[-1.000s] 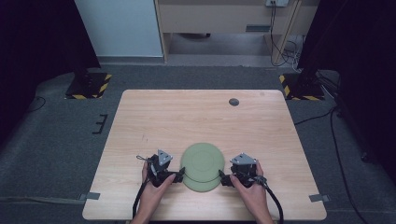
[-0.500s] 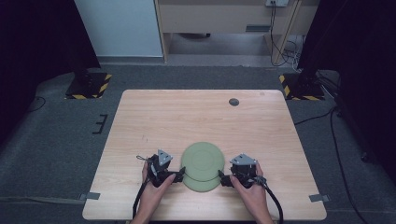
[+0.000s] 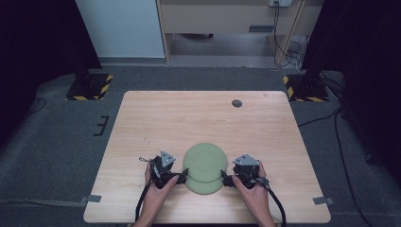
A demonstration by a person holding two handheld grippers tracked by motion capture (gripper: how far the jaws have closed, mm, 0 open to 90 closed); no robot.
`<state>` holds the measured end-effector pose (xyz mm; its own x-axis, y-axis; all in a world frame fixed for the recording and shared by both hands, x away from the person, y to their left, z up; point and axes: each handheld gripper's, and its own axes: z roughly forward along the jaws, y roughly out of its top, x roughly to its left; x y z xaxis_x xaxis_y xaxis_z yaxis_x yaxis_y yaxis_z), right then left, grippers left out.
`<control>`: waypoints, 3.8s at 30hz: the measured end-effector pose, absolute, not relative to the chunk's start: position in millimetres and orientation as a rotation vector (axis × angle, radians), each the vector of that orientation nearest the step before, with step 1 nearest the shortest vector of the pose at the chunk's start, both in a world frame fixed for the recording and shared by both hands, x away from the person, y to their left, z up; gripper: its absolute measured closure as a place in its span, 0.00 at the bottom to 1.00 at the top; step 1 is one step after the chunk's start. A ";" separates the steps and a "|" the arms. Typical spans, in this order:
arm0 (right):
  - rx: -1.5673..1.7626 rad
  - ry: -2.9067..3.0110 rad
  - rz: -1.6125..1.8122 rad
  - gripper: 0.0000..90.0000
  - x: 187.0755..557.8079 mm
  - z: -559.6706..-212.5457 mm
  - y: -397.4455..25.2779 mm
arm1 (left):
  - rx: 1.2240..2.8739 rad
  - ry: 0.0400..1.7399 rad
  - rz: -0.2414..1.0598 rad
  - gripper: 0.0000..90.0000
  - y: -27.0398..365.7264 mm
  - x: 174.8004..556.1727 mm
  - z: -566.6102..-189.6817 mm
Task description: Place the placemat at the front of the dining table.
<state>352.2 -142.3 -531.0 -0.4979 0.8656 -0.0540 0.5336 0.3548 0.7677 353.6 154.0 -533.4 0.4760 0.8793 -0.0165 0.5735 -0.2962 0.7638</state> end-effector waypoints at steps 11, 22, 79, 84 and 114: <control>1.214 2.179 0.988 0.04 349.1 -530.4 -139.4 | 2.002 1.197 0.531 0.02 152.9 353.1 -533.3; 1.225 2.152 0.975 0.05 351.0 -530.4 -141.2 | 1.993 1.211 0.535 0.03 154.2 353.9 -532.9; 1.231 2.192 0.990 0.03 353.2 -533.2 -135.3 | 2.005 1.219 0.535 0.02 148.4 358.4 -533.9; 1.214 2.208 0.999 0.08 353.9 -531.6 -136.2 | 1.999 1.216 0.531 0.03 148.9 358.1 -533.8; 1.257 2.365 0.930 0.07 386.9 -499.6 -153.5 | 2.009 1.210 0.520 0.03 149.9 356.5 -534.1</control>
<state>386.9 -153.5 -499.6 -0.5695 0.8214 0.0322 0.6233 0.4059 0.6684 356.5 149.9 -534.1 0.4774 0.8783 -0.0248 0.5866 -0.2975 0.7532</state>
